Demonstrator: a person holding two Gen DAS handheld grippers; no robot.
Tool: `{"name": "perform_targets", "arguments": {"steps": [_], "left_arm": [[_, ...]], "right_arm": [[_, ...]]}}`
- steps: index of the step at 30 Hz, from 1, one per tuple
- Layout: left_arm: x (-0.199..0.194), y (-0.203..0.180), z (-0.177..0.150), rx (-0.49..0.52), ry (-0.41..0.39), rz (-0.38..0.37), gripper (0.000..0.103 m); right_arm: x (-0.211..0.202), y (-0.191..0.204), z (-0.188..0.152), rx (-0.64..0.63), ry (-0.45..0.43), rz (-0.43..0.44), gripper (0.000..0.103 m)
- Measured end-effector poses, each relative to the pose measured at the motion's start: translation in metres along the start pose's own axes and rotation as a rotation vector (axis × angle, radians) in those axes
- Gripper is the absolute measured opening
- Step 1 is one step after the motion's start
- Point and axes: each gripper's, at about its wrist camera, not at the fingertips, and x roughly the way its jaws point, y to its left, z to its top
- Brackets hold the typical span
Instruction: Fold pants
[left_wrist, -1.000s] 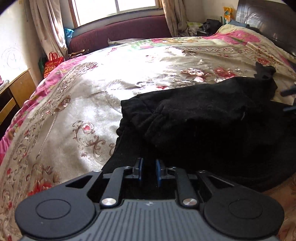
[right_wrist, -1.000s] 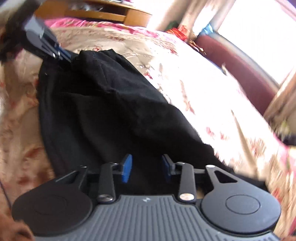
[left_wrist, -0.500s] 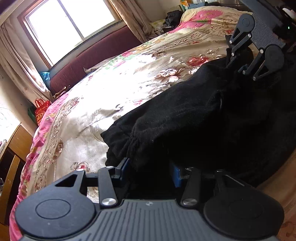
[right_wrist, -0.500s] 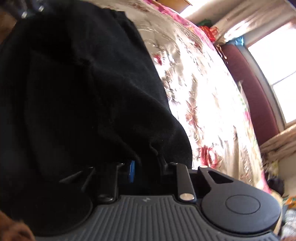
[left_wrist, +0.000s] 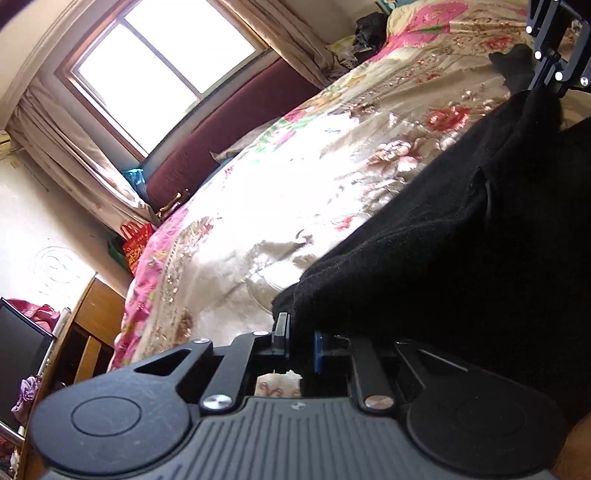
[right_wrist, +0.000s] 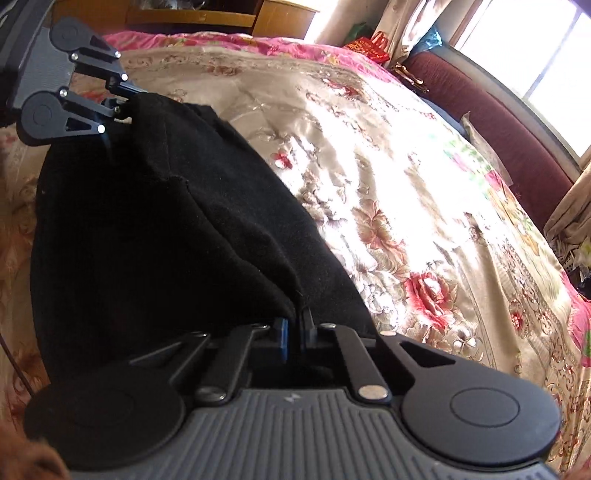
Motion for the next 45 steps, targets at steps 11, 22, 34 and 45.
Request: {"name": "perform_targets", "arguments": {"steps": [11, 22, 34, 45], "left_arm": [[-0.019, -0.009, -0.079, -0.059, 0.071, 0.006, 0.029], [-0.040, 0.004, -0.079, -0.137, -0.007, 0.079, 0.029], [-0.037, -0.009, -0.108, -0.076, 0.122, 0.155, 0.038], [-0.083, -0.043, -0.058, -0.214, -0.033, -0.074, 0.045]], "right_arm": [[-0.015, 0.085, -0.026, 0.220, 0.043, 0.220, 0.006], [-0.048, 0.106, -0.014, 0.102, -0.035, 0.127, 0.005], [-0.025, 0.126, -0.031, 0.118, 0.022, 0.172, 0.016], [-0.034, 0.111, -0.063, 0.318, 0.013, 0.117, 0.022]]}}
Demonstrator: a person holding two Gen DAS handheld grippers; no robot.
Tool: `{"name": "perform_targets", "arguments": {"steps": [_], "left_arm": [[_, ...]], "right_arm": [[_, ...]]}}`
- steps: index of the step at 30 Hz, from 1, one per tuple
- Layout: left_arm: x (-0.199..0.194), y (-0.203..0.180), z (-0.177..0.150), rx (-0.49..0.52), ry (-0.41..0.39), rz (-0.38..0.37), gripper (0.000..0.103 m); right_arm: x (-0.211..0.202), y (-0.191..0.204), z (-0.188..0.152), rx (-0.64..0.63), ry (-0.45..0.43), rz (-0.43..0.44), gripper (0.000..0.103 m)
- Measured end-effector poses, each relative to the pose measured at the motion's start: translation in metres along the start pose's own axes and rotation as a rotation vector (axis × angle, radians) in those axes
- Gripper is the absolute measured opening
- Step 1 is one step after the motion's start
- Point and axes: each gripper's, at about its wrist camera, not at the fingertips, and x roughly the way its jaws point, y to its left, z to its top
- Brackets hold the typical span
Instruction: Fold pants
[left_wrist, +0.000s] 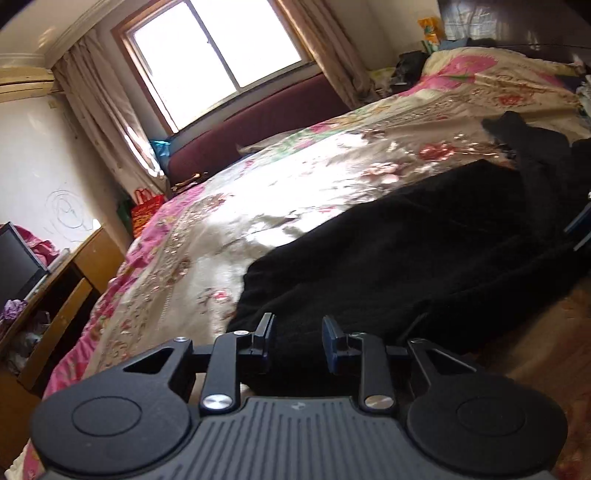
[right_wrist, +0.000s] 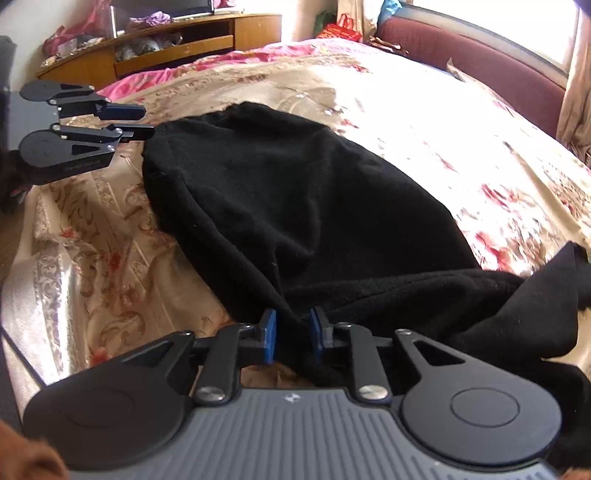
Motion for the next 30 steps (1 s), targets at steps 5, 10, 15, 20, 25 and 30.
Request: {"name": "perform_targets", "arguments": {"steps": [5, 10, 15, 20, 25, 30], "left_arm": [[0.011, -0.053, -0.002, 0.177, 0.064, -0.045, 0.042], [-0.010, -0.052, 0.030, 0.099, 0.015, -0.126, 0.046], [-0.006, -0.084, 0.069, 0.060, -0.055, -0.286, 0.054], [0.023, -0.130, 0.089, 0.095, -0.047, -0.388, 0.054], [0.034, -0.151, 0.090, 0.137, -0.052, -0.394, 0.054], [0.038, -0.147, 0.084, 0.104, -0.041, -0.422, 0.054]], "right_arm": [[-0.024, -0.032, -0.009, 0.164, -0.003, 0.005, 0.024], [-0.049, -0.095, -0.011, 0.319, -0.079, -0.104, 0.032], [-0.024, -0.158, 0.019, 0.433, -0.080, -0.186, 0.033], [0.025, -0.189, 0.056, 0.554, -0.039, -0.065, 0.033], [0.049, -0.219, 0.044, 0.488, 0.097, -0.283, 0.026], [0.012, -0.255, -0.022, 0.501, 0.240, -0.557, 0.032]]}}
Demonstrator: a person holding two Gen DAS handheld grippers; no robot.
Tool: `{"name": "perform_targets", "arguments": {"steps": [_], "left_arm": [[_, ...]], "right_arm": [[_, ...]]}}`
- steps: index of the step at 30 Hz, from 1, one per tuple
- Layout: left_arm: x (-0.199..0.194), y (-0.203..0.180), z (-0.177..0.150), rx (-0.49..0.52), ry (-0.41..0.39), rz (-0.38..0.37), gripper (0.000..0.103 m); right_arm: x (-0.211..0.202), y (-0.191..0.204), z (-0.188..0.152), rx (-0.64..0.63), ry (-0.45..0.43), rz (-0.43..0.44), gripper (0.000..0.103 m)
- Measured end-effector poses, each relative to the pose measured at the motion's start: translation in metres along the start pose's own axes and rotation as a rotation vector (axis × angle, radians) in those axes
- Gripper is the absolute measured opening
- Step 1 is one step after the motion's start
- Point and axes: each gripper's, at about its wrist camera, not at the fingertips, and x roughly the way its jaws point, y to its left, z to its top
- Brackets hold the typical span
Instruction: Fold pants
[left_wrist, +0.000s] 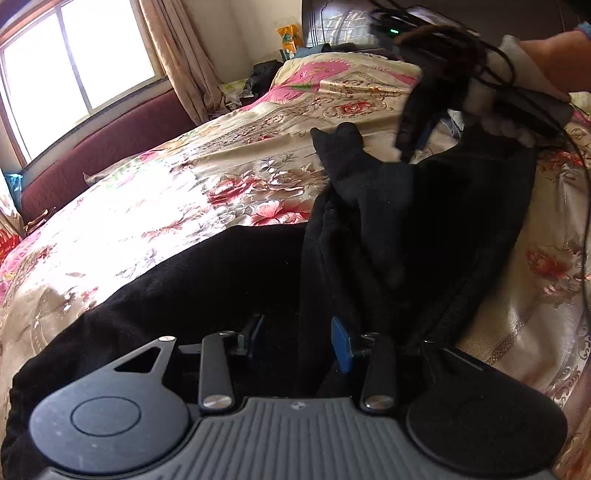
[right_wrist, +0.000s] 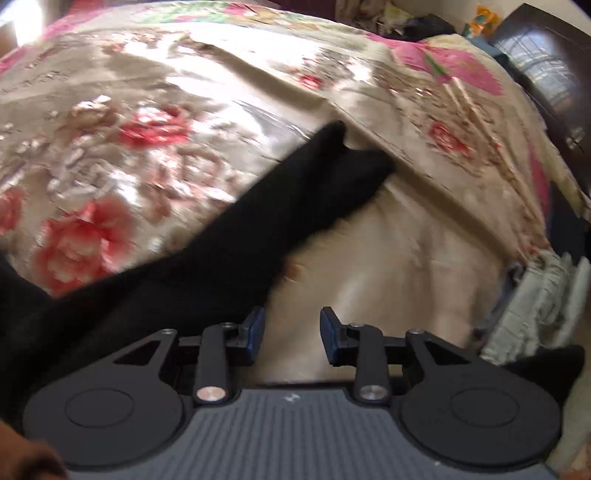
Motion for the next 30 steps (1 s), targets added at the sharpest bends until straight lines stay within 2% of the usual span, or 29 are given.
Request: {"name": "perform_targets", "arguments": {"steps": [1, 2, 5, 7, 10, 15, 16, 18, 21, 22, 24, 25, 26, 28, 30], "left_arm": [[0.000, 0.000, -0.001, -0.002, 0.000, 0.000, 0.054], [0.000, 0.000, -0.001, 0.000, 0.000, 0.003, 0.054], [0.002, -0.002, 0.001, 0.010, 0.005, 0.009, 0.054], [0.002, -0.004, 0.005, 0.016, 0.010, 0.011, 0.054], [0.004, -0.008, 0.011, 0.039, 0.008, 0.015, 0.054], [0.002, -0.008, 0.012, 0.046, 0.006, 0.016, 0.054], [0.003, -0.008, 0.013, 0.043, 0.005, 0.013, 0.054], [0.005, -0.007, 0.016, 0.049, 0.000, 0.018, 0.054], [0.006, -0.008, 0.017, 0.050, -0.013, 0.013, 0.054], [0.007, -0.007, 0.017, 0.045, -0.015, 0.004, 0.054], [0.008, -0.007, 0.017, 0.040, -0.013, -0.010, 0.054], [0.009, -0.007, 0.017, 0.041, -0.010, -0.011, 0.054], [0.009, -0.006, 0.017, 0.043, -0.008, -0.010, 0.054], [0.009, -0.005, 0.018, 0.041, -0.006, -0.011, 0.054], [0.010, -0.004, 0.020, 0.035, -0.006, -0.018, 0.054]], "right_arm": [[0.006, -0.016, -0.011, 0.030, 0.042, -0.050, 0.034], [0.006, -0.029, -0.019, 0.072, 0.053, -0.060, 0.037], [-0.014, -0.047, -0.027, 0.199, -0.015, 0.051, 0.037], [-0.034, -0.030, -0.013, 0.166, -0.105, 0.140, 0.037], [-0.038, 0.015, 0.022, 0.077, -0.148, 0.235, 0.036], [-0.013, 0.063, 0.069, -0.007, -0.147, 0.232, 0.036], [-0.007, 0.071, 0.075, -0.039, -0.137, 0.210, 0.036], [0.013, 0.080, 0.087, -0.101, -0.127, 0.103, 0.036], [0.042, 0.062, 0.092, -0.106, -0.107, -0.084, 0.039], [0.054, 0.047, 0.092, -0.066, -0.062, -0.090, 0.040], [0.066, 0.018, 0.087, 0.062, -0.006, 0.005, 0.039], [0.066, 0.002, 0.083, 0.134, -0.001, 0.066, 0.029], [0.064, -0.009, 0.080, 0.179, -0.003, 0.106, 0.013], [0.054, -0.033, 0.072, 0.252, -0.024, 0.167, 0.005], [0.041, -0.053, 0.059, 0.291, -0.047, 0.197, 0.004]]}}
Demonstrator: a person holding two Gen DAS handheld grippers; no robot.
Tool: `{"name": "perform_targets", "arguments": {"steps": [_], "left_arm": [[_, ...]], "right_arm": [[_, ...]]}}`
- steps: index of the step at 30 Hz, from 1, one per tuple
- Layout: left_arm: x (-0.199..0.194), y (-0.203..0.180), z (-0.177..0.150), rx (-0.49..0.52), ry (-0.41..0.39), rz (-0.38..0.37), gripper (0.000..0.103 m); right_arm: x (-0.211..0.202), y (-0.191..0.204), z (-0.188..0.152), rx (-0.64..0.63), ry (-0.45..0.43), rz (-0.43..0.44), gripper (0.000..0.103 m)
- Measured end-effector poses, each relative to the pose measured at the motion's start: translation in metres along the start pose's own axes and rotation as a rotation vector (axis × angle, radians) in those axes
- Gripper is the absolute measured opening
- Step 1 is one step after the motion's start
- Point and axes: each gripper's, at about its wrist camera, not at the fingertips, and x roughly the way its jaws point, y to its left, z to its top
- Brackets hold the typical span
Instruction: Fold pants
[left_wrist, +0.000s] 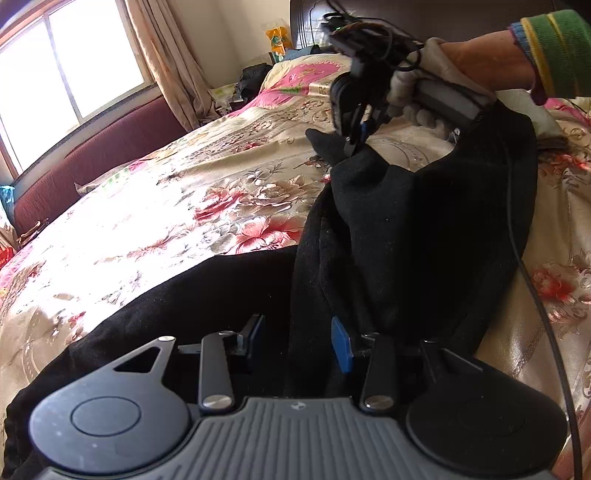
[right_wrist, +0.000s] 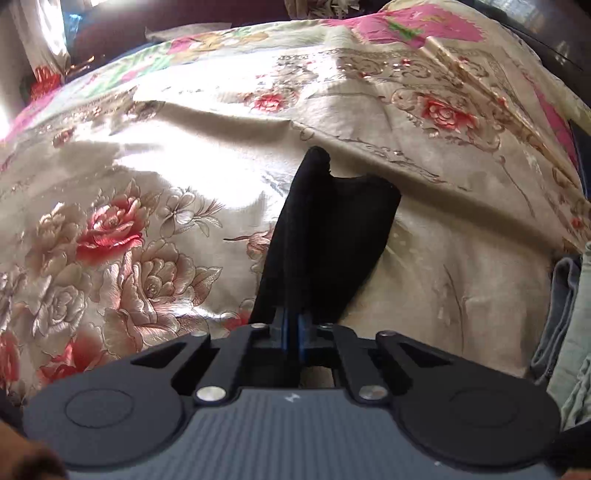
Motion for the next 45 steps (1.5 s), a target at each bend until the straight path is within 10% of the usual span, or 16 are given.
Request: {"name": "perform_targets", "arguments": {"steps": [5, 13, 17, 23, 33, 36, 41, 45], "left_arm": [[0.004, -0.004, 0.004, 0.026, -0.010, 0.008, 0.054], [0.007, -0.014, 0.007, 0.080, -0.003, 0.013, 0.054], [0.007, -0.015, 0.011, 0.077, 0.000, 0.012, 0.054], [0.010, -0.021, 0.011, 0.087, -0.005, 0.025, 0.054], [0.006, -0.016, 0.003, 0.056, -0.033, 0.005, 0.054], [0.006, -0.015, 0.002, 0.041, -0.038, 0.006, 0.054], [0.002, -0.013, 0.001, 0.027, -0.051, 0.009, 0.054], [0.005, -0.009, 0.005, 0.026, -0.047, 0.017, 0.054]], "right_arm": [[-0.045, -0.052, -0.032, 0.152, -0.077, 0.124, 0.005], [-0.067, -0.109, -0.074, 0.220, -0.049, -0.134, 0.012], [-0.084, -0.092, -0.058, 0.131, -0.127, -0.171, 0.020], [-0.041, -0.048, -0.018, 0.215, -0.017, 0.047, 0.037], [0.025, -0.011, 0.016, 0.280, 0.095, -0.142, 0.068], [0.028, -0.010, 0.017, 0.266, 0.103, -0.196, 0.058], [0.023, -0.030, 0.011, 0.302, 0.058, -0.211, 0.006], [-0.011, -0.038, 0.017, 0.364, -0.019, -0.052, 0.004]]}}
